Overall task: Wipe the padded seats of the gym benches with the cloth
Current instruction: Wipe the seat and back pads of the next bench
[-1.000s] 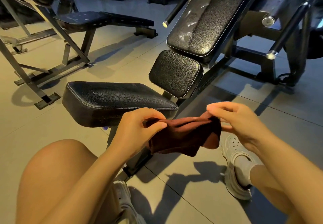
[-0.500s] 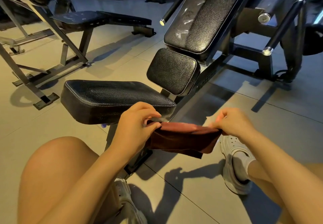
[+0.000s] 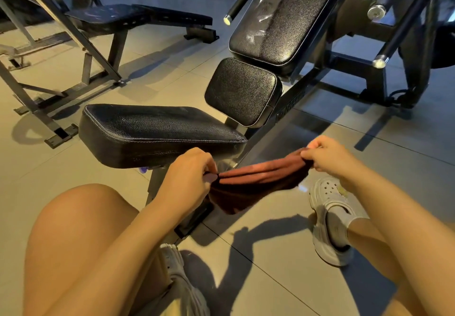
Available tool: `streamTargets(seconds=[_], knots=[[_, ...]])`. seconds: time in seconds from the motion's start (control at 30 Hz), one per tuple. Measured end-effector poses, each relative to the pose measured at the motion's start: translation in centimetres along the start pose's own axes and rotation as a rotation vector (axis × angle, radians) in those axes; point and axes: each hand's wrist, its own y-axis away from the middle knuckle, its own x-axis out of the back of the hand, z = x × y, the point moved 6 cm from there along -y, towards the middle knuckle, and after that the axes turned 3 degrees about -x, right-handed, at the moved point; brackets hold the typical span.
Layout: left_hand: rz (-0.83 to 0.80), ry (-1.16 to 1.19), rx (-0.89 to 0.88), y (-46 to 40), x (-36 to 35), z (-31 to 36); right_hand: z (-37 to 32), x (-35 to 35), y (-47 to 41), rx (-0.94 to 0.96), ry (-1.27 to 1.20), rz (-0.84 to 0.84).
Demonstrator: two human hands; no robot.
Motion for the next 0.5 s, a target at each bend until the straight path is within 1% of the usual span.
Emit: streamTargets(seconds=[0.07,0.13,0.23,0.3,0.37,0.4,0.43,0.5], knots=[[-0.043,0.023,0.035,0.2,-0.1,-0.4,-0.6,0.5,0.4,0.009,-0.245,-0.018],[-0.070,0.088,0.056,0.5,-0.2,-0.6,-1.4,1.1,1.2,0.053,-0.388,-0.019],[-0.083,0.119,0.053,0.7,-0.3,-0.5,-2.6,2.1,2.5,0.132,-0.544,-0.038],[-0.086,0.129,0.069,0.6,-0.3,-0.6,-2.8,2.5,2.9,0.150,-0.574,-0.045],[-0.073,0.130,0.095,0.5,0.0,-0.8,-2.7,2.8,3.0,0.175,-0.516,-0.035],[-0.066,0.137,0.111,0.5,0.1,-1.0,-2.7,2.9,2.9,0.203,-0.422,0.002],[-0.056,0.158,0.120,0.6,0.4,-1.1,-2.8,3.2,2.9,0.258,-0.251,0.069],[-0.049,0.234,0.112,1.0,0.6,-1.3,-3.4,3.5,3.1,0.355,0.186,0.211]])
